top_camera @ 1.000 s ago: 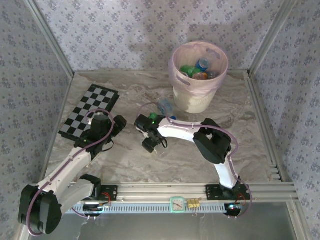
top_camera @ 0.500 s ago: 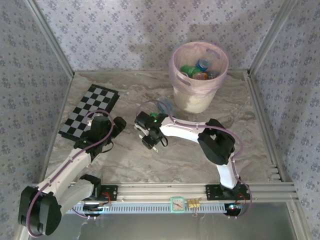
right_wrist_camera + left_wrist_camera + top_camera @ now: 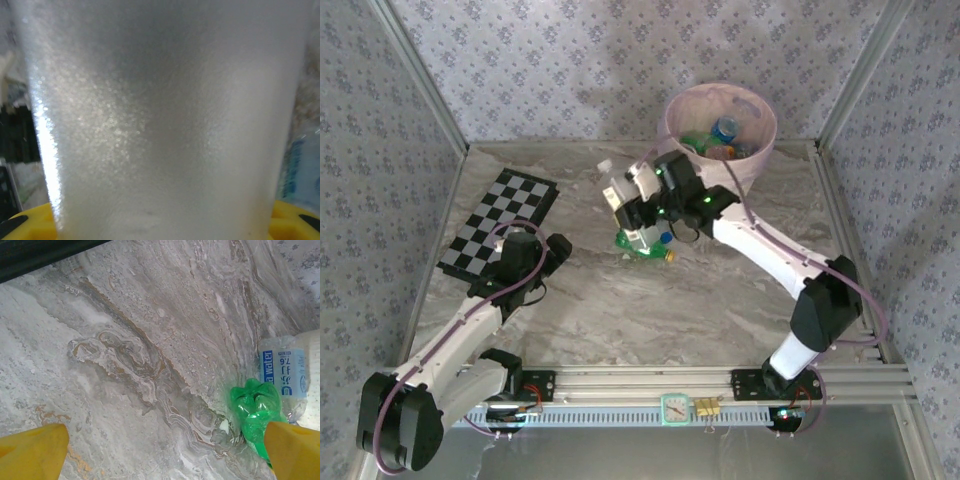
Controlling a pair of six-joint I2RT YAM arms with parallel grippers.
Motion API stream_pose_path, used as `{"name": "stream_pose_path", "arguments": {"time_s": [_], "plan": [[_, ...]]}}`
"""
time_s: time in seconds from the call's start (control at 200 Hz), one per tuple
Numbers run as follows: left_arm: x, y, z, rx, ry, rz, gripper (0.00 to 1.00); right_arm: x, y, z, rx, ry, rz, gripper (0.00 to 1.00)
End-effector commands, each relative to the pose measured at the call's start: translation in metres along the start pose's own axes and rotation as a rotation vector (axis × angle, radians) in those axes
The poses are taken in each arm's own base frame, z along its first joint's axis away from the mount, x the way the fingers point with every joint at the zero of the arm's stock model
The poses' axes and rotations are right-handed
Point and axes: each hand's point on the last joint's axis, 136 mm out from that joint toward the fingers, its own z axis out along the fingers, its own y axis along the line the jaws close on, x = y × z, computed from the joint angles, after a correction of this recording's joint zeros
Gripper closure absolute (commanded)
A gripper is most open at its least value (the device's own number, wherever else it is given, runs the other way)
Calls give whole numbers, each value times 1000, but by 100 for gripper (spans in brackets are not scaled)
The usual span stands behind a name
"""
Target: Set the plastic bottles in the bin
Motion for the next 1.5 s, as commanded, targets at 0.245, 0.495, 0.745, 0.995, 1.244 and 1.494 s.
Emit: {"name": "stream_pose_path", "arguments": {"time_s": [0.245,0.495,0.745,0.995,1.244,1.494], "plan": [[1,-14,2,50,28,47,0,-131,-28,-142,220,-353,-120,49],[6,-22,6,77,63,71,0,-150,-96,-198,564,-414,-154,47],[6,-26,5,80,67,88,0,-138,-178,-202,714,-323,-79,44],[7,-24,4,70,69,98,0,-100,-233,-178,776,-117,-5,45],[4,-28,3,74,66,110,0,-91,-244,-164,758,-64,38,33],[2,-32,2,78,66,114,0,-119,-227,-186,757,-160,26,12]]}}
